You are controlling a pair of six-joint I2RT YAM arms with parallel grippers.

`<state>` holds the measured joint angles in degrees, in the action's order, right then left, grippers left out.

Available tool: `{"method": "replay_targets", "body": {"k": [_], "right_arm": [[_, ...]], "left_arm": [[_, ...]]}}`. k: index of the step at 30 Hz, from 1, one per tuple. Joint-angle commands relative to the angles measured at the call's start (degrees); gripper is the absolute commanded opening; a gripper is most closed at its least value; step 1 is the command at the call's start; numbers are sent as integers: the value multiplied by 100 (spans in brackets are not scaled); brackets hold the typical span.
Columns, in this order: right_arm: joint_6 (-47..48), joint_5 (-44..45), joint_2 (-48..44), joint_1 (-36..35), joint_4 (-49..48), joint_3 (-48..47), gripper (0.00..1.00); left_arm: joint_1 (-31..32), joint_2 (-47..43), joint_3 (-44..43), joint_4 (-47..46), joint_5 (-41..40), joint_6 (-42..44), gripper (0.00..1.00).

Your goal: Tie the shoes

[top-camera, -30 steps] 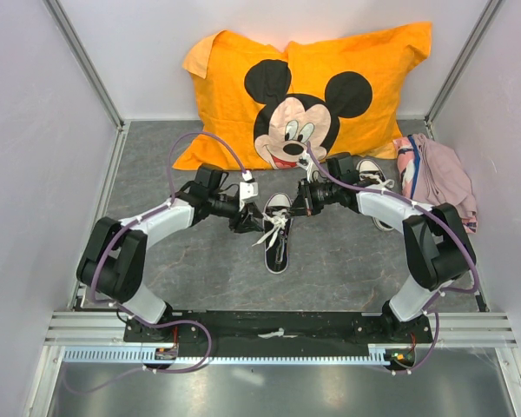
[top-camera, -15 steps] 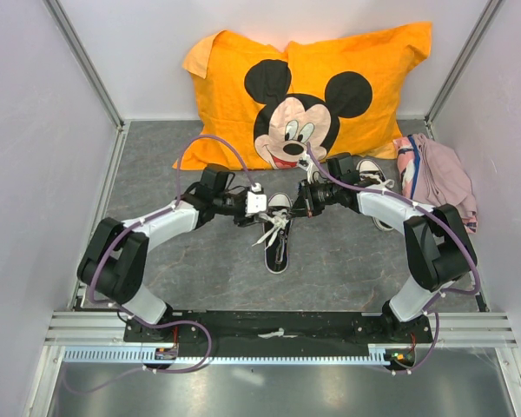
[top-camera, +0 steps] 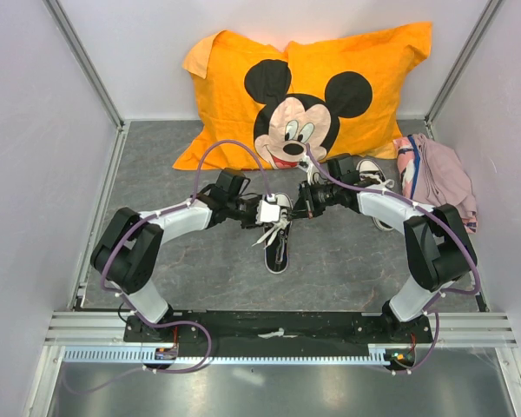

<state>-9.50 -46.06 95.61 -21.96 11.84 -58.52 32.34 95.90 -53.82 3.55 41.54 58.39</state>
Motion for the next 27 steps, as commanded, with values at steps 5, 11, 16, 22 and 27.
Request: {"method": "replay_targets", "body": {"k": [5,11,16,22,27], "right_arm": [[246,62,-219,103,135,-80,0],[352,71,-227,148,275,-89,0],[501,97,-262,200,442,-98,0],[738,159,-341,271,679,-28,0],[905,185,-386,376,846,-1,0]], "left_arm": [[-17,17,-181,242,-234,559,35],[-35,-1,-216,251,-208,489,10],[-122,-62,-155,260,-243,471,2],[-237,-124,-111,444,-252,647,2],[-298,-141,-102,515,-243,744,2]]}}
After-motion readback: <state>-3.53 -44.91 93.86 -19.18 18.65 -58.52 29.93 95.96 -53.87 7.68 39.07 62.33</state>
